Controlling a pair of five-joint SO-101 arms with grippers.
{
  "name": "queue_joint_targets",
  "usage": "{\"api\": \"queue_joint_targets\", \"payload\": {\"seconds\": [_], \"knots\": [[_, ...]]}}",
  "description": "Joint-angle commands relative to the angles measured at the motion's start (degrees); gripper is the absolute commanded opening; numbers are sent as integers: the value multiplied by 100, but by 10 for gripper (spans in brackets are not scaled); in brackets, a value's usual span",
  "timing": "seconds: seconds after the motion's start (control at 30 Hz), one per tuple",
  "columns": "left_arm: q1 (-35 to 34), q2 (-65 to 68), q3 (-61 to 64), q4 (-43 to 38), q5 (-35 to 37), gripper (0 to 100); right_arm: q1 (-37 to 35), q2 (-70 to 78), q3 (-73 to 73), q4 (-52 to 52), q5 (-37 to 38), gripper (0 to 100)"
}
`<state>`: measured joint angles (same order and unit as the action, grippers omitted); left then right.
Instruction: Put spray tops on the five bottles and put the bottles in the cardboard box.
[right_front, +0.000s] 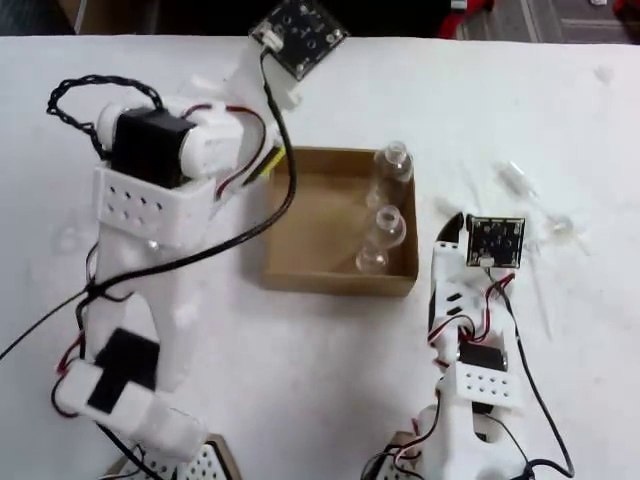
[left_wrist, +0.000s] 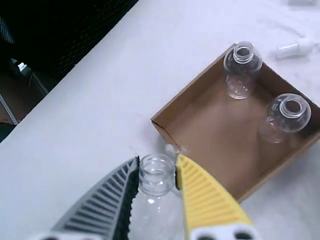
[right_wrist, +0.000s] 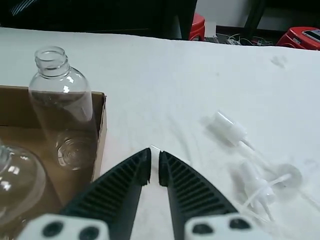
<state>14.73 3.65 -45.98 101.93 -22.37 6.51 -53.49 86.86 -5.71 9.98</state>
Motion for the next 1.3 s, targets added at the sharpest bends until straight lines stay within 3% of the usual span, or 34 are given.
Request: {"api": "queue_joint_targets", "payload": {"seconds": [0.0, 0.2, 0.33, 0.6, 0.9, 1.17, 1.27], "knots": [[470, -734, 580, -158, 79, 24, -40, 31, -193, -154, 88, 21], [1095, -971, 1829, -484, 35, 23, -31, 31, -193, -154, 97, 21], [1121, -1007, 2593, -1363, 88, 21, -31, 31, -193, -154, 97, 21], [971, -1912, 4044, -2927, 1204, 22, -48, 31, -193, -163, 97, 21], [927, -2123, 6532, -7235, 3305, 23, -31, 22, -193, -163, 97, 21], [796, -2114, 9213, -12097, 2910, 23, -31, 22, -193, -163, 97, 21], [840, -2097, 9802, -13081, 2998, 23, -48, 22, -202, -163, 97, 21]]}}
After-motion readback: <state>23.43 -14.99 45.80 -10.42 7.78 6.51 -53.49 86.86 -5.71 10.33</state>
